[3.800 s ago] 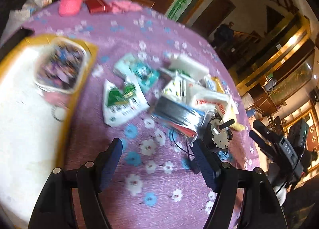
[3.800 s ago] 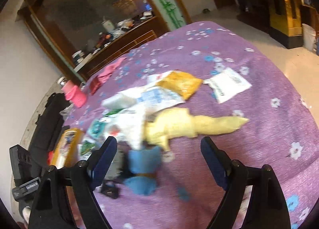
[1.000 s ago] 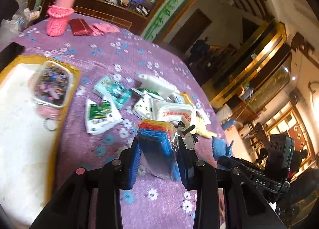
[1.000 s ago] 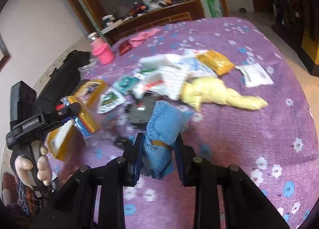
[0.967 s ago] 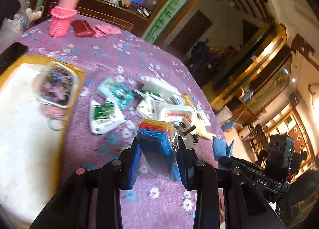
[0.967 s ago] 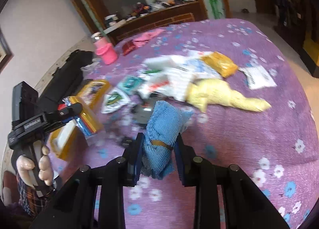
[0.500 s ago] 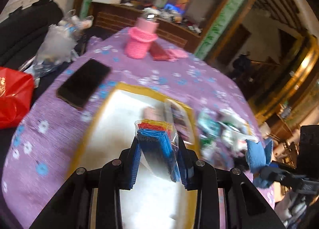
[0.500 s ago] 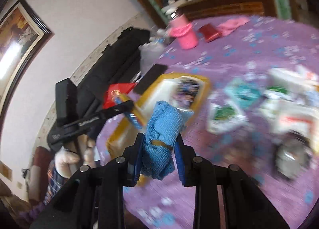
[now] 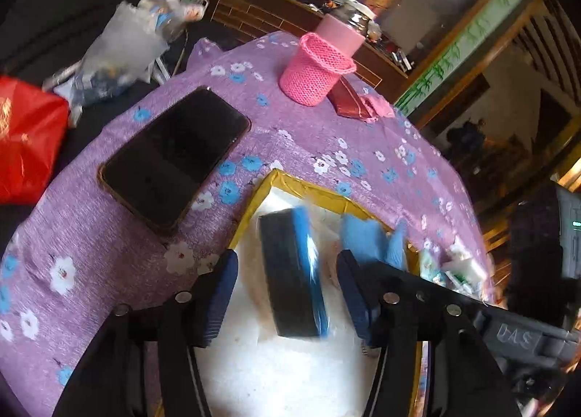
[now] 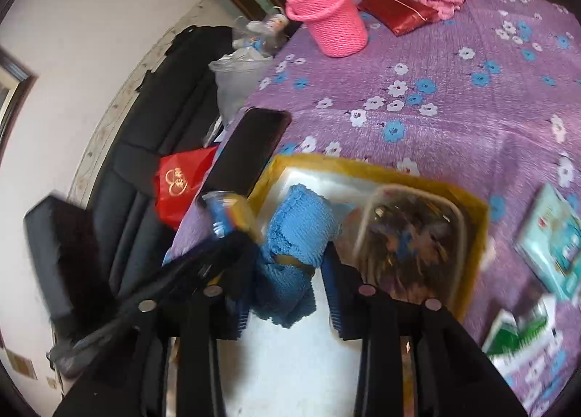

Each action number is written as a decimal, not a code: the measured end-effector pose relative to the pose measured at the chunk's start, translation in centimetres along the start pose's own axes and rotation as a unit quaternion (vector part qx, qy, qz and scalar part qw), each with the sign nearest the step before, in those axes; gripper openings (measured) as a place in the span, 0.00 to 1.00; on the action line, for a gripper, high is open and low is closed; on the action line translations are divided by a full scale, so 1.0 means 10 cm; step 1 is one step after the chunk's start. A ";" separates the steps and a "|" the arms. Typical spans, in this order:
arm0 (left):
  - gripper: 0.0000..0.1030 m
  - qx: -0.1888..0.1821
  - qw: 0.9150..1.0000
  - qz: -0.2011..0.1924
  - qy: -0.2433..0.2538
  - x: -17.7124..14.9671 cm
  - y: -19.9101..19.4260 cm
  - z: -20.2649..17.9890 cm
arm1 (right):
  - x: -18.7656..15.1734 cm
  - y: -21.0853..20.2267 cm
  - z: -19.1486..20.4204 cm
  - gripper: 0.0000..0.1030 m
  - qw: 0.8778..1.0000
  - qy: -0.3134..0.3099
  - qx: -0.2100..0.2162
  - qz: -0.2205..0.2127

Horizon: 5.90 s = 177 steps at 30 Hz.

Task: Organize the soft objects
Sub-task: 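Carry sponge and blue cloth to white tray and release both inside, then grasp green-and-white bag with left gripper while right gripper approaches yellow cracker packet, then grasp yellow cracker packet with right gripper while left gripper lifts green bag, then carry packet and green bag to white tray and release both inside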

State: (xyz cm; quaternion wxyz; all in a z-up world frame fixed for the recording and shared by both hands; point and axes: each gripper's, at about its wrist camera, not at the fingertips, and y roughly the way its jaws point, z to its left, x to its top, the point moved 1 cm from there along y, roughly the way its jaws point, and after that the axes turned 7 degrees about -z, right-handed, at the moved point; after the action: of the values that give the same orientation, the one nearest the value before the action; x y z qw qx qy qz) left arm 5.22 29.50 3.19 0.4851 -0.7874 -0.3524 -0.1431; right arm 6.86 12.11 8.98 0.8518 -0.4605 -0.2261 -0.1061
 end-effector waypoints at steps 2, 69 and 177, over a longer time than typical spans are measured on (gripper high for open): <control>0.61 -0.019 1.000 0.004 -0.015 -0.01 -0.04 0.04 | 0.06 0.11 -0.06 0.38 1.000 0.014 0.002 -0.002; 0.70 0.076 0.919 0.085 0.378 -1.26 0.88 -2.32 | -1.27 -2.95 -3.09 0.87 0.932 0.127 -0.203 -0.274; 0.40 0.092 0.990 -0.045 0.093 -0.72 -0.40 -0.18 | -0.83 -0.67 0.22 0.56 0.994 -0.112 -0.001 0.009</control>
State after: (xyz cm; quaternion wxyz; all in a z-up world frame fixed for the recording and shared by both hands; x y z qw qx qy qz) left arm -2.47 26.05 2.66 0.5789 -0.7061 -0.3529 -0.2044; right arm -3.62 9.97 10.97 0.8215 -0.4724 -0.3157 -0.0470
